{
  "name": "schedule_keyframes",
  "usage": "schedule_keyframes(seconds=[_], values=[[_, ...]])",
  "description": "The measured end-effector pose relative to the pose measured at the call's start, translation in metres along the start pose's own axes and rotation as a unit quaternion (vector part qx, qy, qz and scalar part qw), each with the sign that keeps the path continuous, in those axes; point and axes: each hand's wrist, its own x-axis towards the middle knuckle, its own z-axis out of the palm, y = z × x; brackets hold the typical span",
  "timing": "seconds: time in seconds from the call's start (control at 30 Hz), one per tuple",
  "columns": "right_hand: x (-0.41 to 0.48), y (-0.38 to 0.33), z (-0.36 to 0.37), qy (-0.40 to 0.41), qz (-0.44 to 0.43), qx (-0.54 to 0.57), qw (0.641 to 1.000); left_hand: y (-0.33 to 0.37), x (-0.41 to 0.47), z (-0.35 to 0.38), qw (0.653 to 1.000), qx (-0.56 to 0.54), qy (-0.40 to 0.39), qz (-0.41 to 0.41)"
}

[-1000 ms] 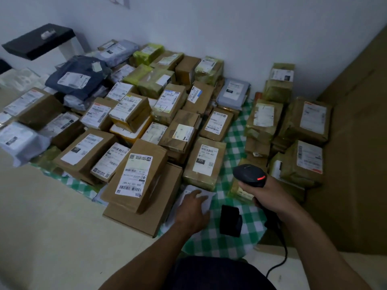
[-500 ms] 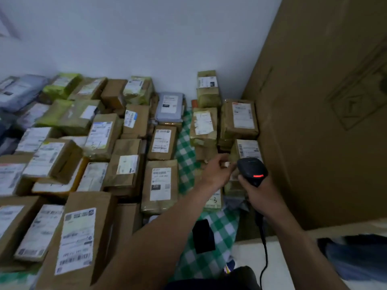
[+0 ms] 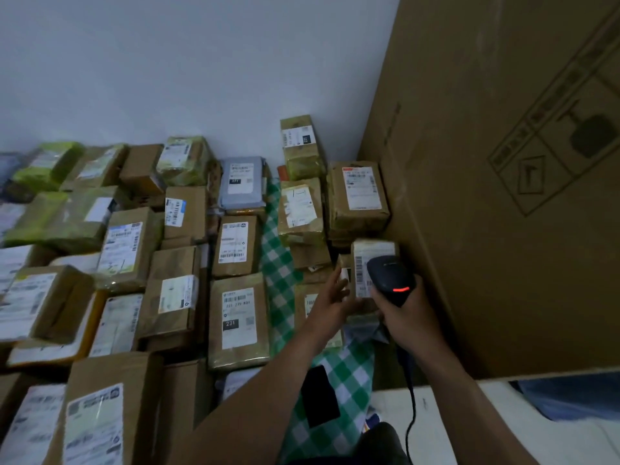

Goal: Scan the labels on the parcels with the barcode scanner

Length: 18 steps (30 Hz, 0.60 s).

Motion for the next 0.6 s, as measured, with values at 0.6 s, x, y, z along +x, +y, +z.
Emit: schedule_keyframes(seconds=[0.6], values=[[-0.006, -0.048, 0.035, -0.144, -0.074, 0.007, 0.987, 0.027, -0.044, -0.063, 0.977, -0.008, 0.189, 0.096]])
